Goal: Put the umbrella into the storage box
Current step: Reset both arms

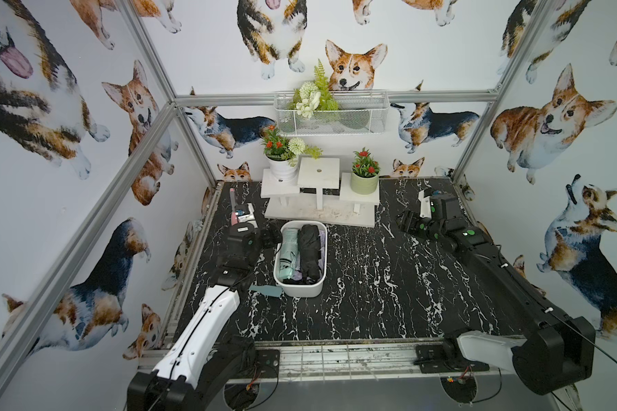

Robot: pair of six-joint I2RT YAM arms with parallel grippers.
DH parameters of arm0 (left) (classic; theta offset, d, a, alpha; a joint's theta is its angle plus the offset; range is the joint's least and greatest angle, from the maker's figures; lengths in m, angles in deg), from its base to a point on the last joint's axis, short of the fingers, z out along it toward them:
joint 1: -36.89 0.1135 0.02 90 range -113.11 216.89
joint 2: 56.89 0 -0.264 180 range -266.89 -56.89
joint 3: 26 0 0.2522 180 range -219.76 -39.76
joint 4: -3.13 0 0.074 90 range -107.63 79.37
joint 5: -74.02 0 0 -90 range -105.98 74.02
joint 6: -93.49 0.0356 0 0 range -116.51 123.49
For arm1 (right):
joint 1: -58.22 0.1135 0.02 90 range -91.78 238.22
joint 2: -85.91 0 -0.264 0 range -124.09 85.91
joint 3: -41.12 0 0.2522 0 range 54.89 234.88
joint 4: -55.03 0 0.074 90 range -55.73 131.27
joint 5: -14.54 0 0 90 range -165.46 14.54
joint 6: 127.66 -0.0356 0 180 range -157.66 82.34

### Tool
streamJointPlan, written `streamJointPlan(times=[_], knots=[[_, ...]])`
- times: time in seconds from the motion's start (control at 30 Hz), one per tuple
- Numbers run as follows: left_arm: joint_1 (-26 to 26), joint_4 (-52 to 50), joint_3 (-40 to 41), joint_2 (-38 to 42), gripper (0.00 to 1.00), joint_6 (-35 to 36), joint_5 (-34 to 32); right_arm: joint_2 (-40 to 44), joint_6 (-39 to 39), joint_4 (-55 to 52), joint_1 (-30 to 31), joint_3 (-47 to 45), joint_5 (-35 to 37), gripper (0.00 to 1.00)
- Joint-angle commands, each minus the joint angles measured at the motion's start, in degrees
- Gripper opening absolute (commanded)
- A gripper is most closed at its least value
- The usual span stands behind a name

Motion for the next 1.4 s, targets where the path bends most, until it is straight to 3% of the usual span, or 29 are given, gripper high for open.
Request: streamJointPlan(times=[0.0, 0.1, 0.3, 0.47, 0.8, 0.87, 0.93, 1.0, 1.13, 1.2, 1.37], knots=[[5.9, 6.42, 2.56, -2.18, 0.93, 3.34, 5.08, 0.95, 8.36, 4.17, -4.32, -2.88, -1.0, 0.69], [8.38, 13.49, 5.15, -6.82, 0.93, 8.44, 7.3, 0.45, 10.72, 8.02, -9.24, -5.83, -2.37, 0.75], [14.85, 25.01, 7.24, -17.75, 0.92, 9.37, 15.13, -1.75, 16.57, 16.86, -16.04, -12.79, -4.01, 0.8], [15.2, 26.34, 6.85, -21.71, 0.91, 10.82, 12.3, -0.47, 19.89, 33.11, -16.64, -23.66, 0.3, 0.78], [14.84, 35.56, 10.88, -26.89, 0.91, 11.02, 7.42, -9.54, 21.64, 50.28, -16.69, -30.54, -0.01, 0.84], [14.7, 42.2, 14.19, -27.31, 0.91, 10.84, 5.08, -9.47, 23.28, 50.2, -16.66, -30.24, -0.75, 0.85], [14.69, 48.04, 15.96, -29.2, 0.91, 10.55, 3.14, -9.35, 23.88, 56.08, -16.65, -33.04, 0.64, 0.85], [14.23, 46.05, 14.9, -29.61, 0.91, 11.11, 3.56, -11.78, 23.04, 65.82, -16.66, -36.96, 2.08, 0.89], [13.34, 47.44, 14.19, -32.38, 0.92, 12.15, 3.49, -12.5, 23.73, 64.38, -16.74, -36.74, 1.03, 0.91], [12.8, 46.84, 13.81, -32.37, 0.94, 12.39, 2.87, -14.09, 24.0, 68.15, -16.66, -37.91, 0.63, 1.0], [12.85, 46.82, 13.9, -32.5, 0.98, 12.4, 2.75, -13.96, 23.66, 68.39, -16.66, -38.26, 1.23, 1.0]])
